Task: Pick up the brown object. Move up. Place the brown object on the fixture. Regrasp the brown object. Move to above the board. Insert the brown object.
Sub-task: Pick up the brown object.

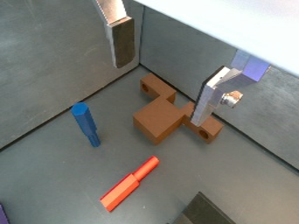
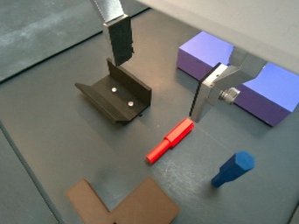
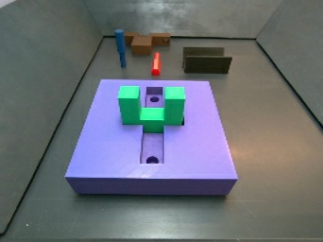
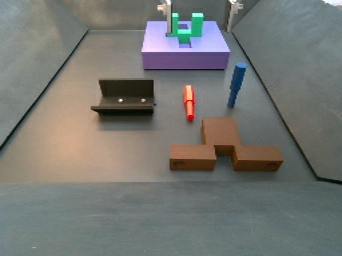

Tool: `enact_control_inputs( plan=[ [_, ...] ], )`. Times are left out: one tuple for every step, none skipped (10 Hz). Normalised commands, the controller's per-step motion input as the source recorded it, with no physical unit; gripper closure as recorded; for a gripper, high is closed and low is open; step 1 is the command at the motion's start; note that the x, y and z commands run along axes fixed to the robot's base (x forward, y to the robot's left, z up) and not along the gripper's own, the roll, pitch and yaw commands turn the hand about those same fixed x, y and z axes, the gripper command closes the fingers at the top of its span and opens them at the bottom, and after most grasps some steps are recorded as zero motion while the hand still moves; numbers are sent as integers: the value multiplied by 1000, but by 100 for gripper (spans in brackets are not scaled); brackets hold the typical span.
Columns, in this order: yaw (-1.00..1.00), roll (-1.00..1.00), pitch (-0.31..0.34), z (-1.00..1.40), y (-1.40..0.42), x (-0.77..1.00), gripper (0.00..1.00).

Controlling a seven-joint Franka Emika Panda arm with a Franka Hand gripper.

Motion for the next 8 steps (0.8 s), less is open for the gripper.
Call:
enact_control_inputs(
  plan=[
    [0, 46, 0, -9, 0, 0, 0],
    [0, 77, 0, -60, 29, 0, 0],
    [0, 60, 0, -203, 0, 26, 0],
    [0, 0, 33, -260, 6, 186, 0],
    [0, -27, 0, -203, 0, 97, 0],
    [-134, -124, 23, -126, 0, 197, 0],
    [-140, -23, -30, -197, 0, 0, 0],
    [-66, 0, 0, -223, 0, 80, 0]
  ],
)
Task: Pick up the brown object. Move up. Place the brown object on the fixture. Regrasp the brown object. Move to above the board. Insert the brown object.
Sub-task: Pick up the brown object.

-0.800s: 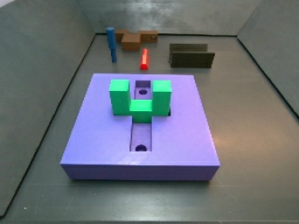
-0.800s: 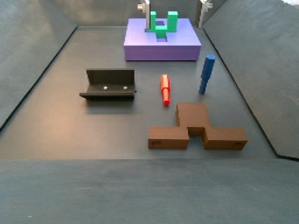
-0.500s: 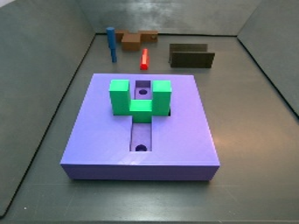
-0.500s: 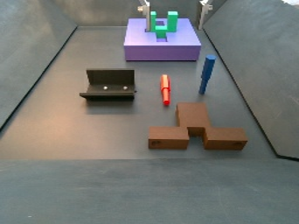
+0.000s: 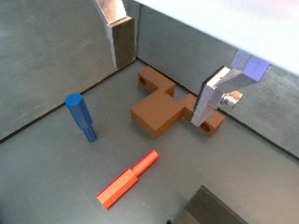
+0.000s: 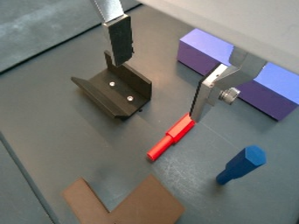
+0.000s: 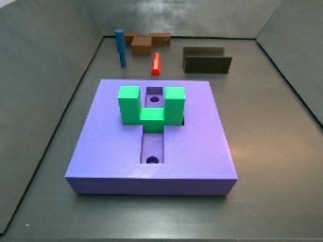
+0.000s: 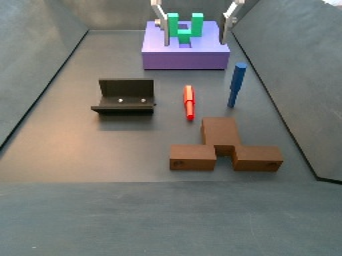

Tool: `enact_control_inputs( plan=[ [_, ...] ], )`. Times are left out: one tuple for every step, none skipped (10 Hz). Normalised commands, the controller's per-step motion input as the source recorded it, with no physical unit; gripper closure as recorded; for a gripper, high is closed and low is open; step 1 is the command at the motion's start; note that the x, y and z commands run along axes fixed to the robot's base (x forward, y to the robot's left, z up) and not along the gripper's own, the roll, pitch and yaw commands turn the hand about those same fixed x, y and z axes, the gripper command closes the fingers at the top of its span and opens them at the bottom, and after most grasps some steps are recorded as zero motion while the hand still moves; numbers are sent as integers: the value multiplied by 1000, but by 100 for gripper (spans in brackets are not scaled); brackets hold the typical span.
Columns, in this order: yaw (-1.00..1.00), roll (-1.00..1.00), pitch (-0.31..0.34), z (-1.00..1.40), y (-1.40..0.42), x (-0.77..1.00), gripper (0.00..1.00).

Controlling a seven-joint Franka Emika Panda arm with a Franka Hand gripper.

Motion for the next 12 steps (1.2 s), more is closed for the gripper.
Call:
enact_control_inputs(
  plan=[
    [-57, 0, -71, -580, 0, 34, 0],
    [0, -124, -181, -774, 263, -203, 0],
    [0, -183, -156, -746, 400, -329, 0],
    [86, -243, -169, -629, 463, -377, 0],
    [51, -250, -169, -617, 449, -434, 0],
    [23, -263, -153, -603, 354, -363, 0],
    [57, -300, -170, -503, 291, -246, 0],
    [0, -267, -133, -594, 137, -94, 0],
    [-6, -140, -101, -840, 100, -226, 0],
    [0, -117, -51, -669, 0, 0, 0],
    [-34, -93, -14, -663, -69, 0, 0],
    [-71, -81, 0, -689, 0, 0, 0]
  ],
)
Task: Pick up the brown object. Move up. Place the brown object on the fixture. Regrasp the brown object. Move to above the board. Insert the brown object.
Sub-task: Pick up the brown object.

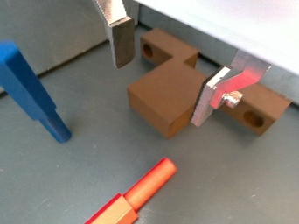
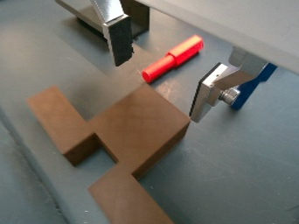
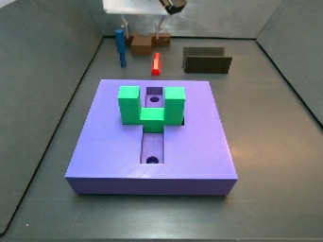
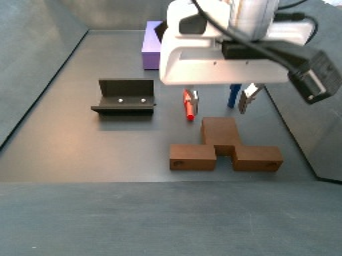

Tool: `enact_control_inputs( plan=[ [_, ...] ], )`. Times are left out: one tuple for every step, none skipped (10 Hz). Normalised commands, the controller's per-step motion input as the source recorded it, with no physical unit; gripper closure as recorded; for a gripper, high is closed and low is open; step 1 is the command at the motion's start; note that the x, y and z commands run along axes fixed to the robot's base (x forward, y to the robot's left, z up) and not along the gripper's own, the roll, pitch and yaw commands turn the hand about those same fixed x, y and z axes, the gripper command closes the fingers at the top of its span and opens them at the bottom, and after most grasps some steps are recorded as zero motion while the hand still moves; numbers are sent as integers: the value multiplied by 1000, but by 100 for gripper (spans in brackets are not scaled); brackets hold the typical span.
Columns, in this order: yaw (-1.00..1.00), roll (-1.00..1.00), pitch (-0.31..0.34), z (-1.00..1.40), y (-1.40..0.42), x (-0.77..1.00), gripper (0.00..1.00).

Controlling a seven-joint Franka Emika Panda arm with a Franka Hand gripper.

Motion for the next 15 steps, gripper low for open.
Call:
enact_control_inputs(
  plan=[
    [-57, -79, 0, -551, 0, 0, 0],
    [0, -20, 0, -526, 106, 0, 0],
    [-6, 0, 0, -437, 129, 0, 0],
    [-49, 7, 0, -400, 100, 0, 0],
    [-20, 0, 0, -363, 100, 0, 0],
    [0, -26, 0, -180, 0, 0, 0],
    [-20, -1, 0, -97, 0, 0, 0],
    [-69, -57, 0, 0, 11, 0, 0],
    [-154, -103, 0, 0, 17, -3, 0],
    [-114, -100, 0, 0, 17, 0, 0],
    [-109, -57, 0, 0, 0, 0, 0],
    [0, 0, 0, 0, 0, 0, 0],
    [0, 0, 0, 0, 0, 0, 100],
    [0, 0, 0, 0, 0, 0, 100],
    [0, 0, 0, 0, 0, 0, 100]
  ],
)
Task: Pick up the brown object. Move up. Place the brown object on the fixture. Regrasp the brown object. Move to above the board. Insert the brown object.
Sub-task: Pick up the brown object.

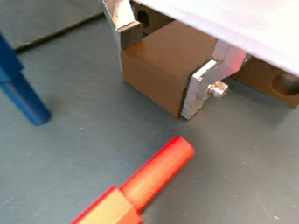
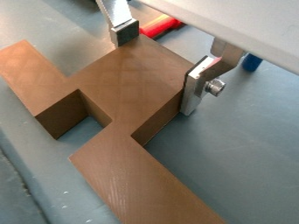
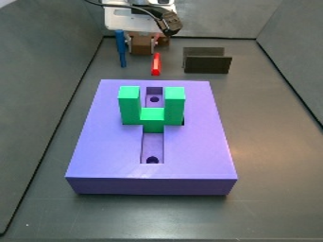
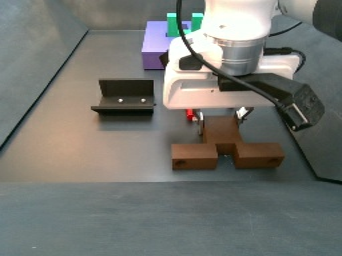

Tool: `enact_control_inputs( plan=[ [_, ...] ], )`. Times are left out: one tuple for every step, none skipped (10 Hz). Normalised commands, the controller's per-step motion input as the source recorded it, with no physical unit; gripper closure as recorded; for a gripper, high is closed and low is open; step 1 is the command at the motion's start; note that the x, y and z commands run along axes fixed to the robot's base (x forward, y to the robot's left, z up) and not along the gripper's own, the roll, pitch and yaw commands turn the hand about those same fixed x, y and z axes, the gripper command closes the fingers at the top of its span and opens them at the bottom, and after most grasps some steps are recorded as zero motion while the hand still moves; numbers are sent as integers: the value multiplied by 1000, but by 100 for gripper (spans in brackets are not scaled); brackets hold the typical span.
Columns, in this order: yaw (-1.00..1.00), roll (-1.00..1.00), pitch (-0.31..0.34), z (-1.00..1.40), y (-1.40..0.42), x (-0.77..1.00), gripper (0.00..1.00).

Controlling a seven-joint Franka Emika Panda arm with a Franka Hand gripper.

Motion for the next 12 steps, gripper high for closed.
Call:
enact_control_inputs(
  plan=[
    [0, 0, 0, 0, 0, 0, 100],
    [0, 0, 0, 0, 0, 0, 100],
    [0, 0, 0, 0, 0, 0, 100],
    [0, 0, 0, 0, 0, 0, 100],
    [0, 0, 0, 0, 0, 0, 100],
    [0, 0, 0, 0, 0, 0, 100],
    [0, 0, 0, 0, 0, 0, 100],
    [0, 0, 0, 0, 0, 0, 100],
    [0, 0, 0, 0, 0, 0, 100],
    [0, 0, 0, 0, 0, 0, 100],
    [0, 0, 0, 0, 0, 0, 100],
    [0, 0, 0, 0, 0, 0, 100]
  ],
)
